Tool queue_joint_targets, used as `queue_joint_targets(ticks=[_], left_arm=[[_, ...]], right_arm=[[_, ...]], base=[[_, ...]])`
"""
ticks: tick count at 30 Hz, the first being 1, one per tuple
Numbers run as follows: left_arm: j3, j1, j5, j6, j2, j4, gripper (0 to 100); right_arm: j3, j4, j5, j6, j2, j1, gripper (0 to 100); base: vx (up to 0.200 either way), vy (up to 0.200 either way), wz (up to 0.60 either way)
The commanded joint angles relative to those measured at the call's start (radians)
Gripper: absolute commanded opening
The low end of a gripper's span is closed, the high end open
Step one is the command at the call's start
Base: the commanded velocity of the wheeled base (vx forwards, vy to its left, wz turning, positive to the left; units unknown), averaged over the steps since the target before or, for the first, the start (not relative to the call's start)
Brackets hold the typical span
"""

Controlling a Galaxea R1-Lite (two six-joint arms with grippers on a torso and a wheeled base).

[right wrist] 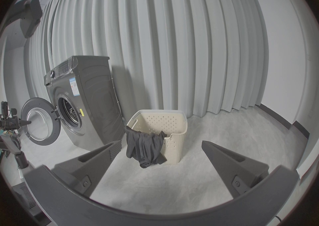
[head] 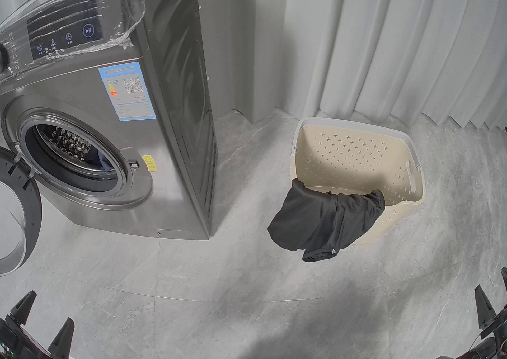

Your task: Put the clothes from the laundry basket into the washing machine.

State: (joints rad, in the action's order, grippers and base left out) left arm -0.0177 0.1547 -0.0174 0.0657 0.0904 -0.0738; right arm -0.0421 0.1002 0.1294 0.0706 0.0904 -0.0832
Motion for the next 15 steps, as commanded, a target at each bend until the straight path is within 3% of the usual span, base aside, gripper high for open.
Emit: queue_joint_targets(ticks=[1,5,12,15], left_arm=[[0.018,0.000,-0.001,-0.017,0.005,0.002,100],[0.018,0.000,0.001,-0.020,0.005,0.002,100],[0.018,0.000,0.001,-0.021,0.005,0.002,100],[0.018,0.000,0.001,-0.021,0.005,0.002,100]], right_arm=[[-0.127,-0.037,0.003,0.003,0.048,0.000,100],[-0.120,-0.050,0.009,-0.005,0.124,0.000,100],[-0.136,-0.036,0.061,-0.008,0.350,0.006,100],[-0.174,-0.034,0.069,-0.043,0.488,0.006,100]], base=[[0.000,0.000,0.00],[0.000,-0.150,0.00],[0.000,-0.200,0.00],[0.000,-0.200,0.00]])
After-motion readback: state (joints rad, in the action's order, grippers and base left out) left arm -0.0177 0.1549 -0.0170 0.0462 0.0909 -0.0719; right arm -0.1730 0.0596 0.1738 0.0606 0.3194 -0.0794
